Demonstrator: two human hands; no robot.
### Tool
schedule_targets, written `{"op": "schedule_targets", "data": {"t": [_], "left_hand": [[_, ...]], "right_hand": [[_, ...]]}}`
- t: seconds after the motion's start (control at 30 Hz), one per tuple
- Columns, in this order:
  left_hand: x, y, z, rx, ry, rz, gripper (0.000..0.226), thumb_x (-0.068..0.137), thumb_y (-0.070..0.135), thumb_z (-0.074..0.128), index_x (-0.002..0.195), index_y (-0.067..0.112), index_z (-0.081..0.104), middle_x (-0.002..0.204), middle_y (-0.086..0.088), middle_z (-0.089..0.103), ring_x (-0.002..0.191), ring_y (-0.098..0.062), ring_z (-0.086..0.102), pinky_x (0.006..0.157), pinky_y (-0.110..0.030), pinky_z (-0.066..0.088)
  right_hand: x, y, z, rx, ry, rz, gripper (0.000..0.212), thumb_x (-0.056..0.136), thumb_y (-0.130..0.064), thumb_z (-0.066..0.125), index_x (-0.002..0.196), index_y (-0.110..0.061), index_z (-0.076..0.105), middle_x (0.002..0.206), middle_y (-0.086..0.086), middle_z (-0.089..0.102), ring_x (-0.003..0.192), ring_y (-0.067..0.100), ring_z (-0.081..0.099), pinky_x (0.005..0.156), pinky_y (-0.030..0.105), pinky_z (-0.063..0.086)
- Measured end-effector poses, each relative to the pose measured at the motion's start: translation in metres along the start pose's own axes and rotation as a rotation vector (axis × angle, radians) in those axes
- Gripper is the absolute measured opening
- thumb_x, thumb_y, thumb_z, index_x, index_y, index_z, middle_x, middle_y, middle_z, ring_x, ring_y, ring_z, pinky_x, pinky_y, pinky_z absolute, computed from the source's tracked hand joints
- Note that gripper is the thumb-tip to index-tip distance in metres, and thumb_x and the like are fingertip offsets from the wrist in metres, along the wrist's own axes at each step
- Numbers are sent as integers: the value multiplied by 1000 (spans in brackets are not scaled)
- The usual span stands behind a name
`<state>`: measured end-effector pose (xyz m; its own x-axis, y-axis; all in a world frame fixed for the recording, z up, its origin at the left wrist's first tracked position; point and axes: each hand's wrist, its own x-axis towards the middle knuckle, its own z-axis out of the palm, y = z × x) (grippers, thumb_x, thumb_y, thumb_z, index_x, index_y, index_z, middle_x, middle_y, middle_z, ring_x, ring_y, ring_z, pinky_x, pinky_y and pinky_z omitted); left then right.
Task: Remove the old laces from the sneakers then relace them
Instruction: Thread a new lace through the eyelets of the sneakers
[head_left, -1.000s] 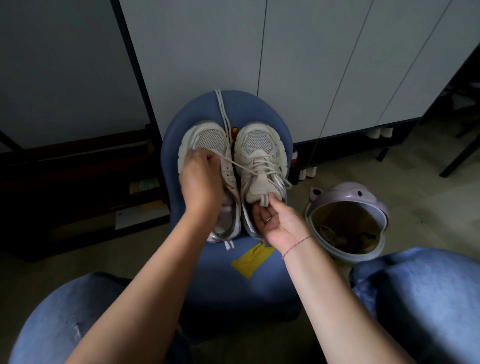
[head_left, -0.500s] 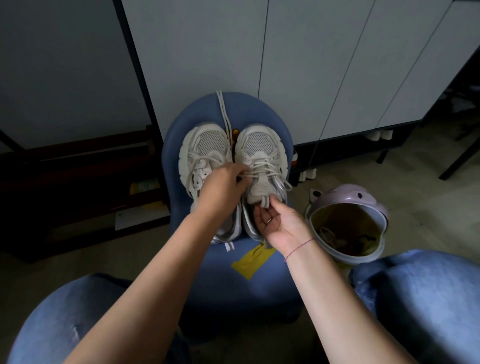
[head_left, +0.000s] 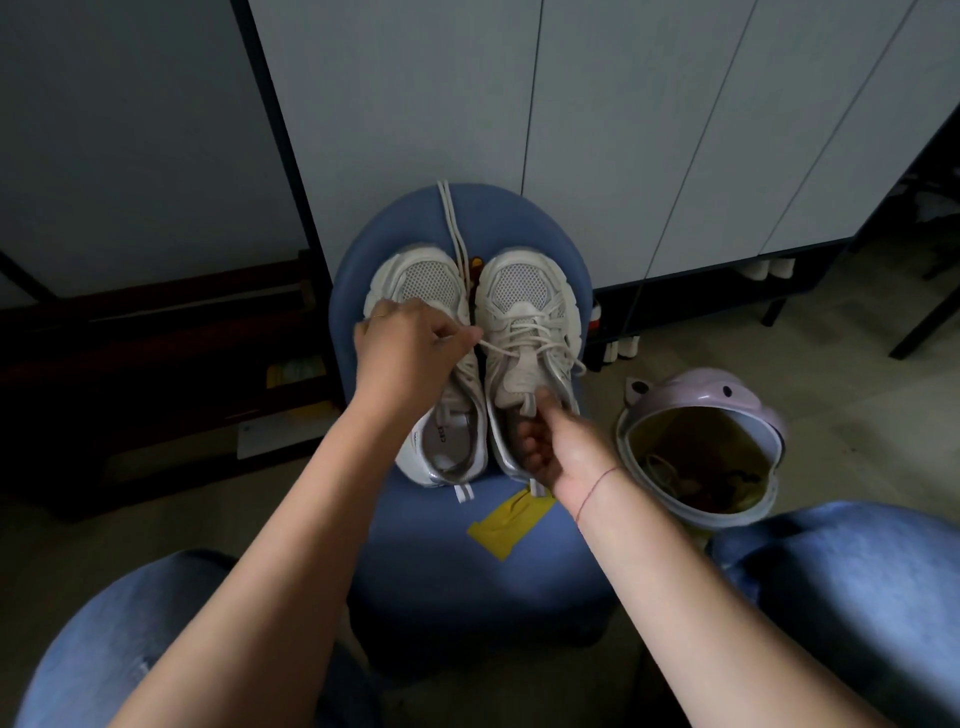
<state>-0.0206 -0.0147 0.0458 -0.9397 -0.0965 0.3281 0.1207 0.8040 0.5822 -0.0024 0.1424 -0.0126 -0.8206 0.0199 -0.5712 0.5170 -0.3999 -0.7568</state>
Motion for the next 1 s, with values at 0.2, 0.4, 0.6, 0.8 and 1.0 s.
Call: {"op": "schedule_targets", "data": {"t": [0.2,0.4,0.6,0.8,1.0], "left_hand": [[-3,2,-4,-234,-112,-83,42,93,42,63,72,6,68,59,-20,57,49,-19,46,51,-36,38],[-2,1,-10,-435,-193,-151,34,98,37,57,72,18,69,57,-11,44,49,-18,40,51,-26,34],[-8,12,-5,-423,-341,-19,30,101,27,53,73,31,66,51,9,41,42,-2,33,47,-19,28],[-8,15,0,-476,-351,-33,27,99,30,56,75,26,66,55,6,39,45,-3,31,48,-25,27],[5,20,-6,-477,-368,-64,29,101,29,52,80,29,71,65,-9,34,50,-16,28,43,-20,25]], "right_hand": [[5,4,2,41,-31,-13,37,94,-22,58,61,-13,46,41,-5,42,30,5,34,32,11,22],[-16,-4,5,-298,-77,65,34,98,-30,49,71,-9,52,38,0,52,28,9,42,32,12,28],[-39,-53,-6,-1103,-47,-953,4,88,-26,63,85,-24,61,85,-9,62,65,-3,52,62,17,39],[-8,-82,0,-1090,-408,-898,14,87,-14,67,96,-25,65,86,-7,67,77,-1,61,76,18,48],[21,-98,-8,-578,-248,-631,18,92,-9,59,77,-19,65,62,-9,62,52,1,50,54,15,42]]}}
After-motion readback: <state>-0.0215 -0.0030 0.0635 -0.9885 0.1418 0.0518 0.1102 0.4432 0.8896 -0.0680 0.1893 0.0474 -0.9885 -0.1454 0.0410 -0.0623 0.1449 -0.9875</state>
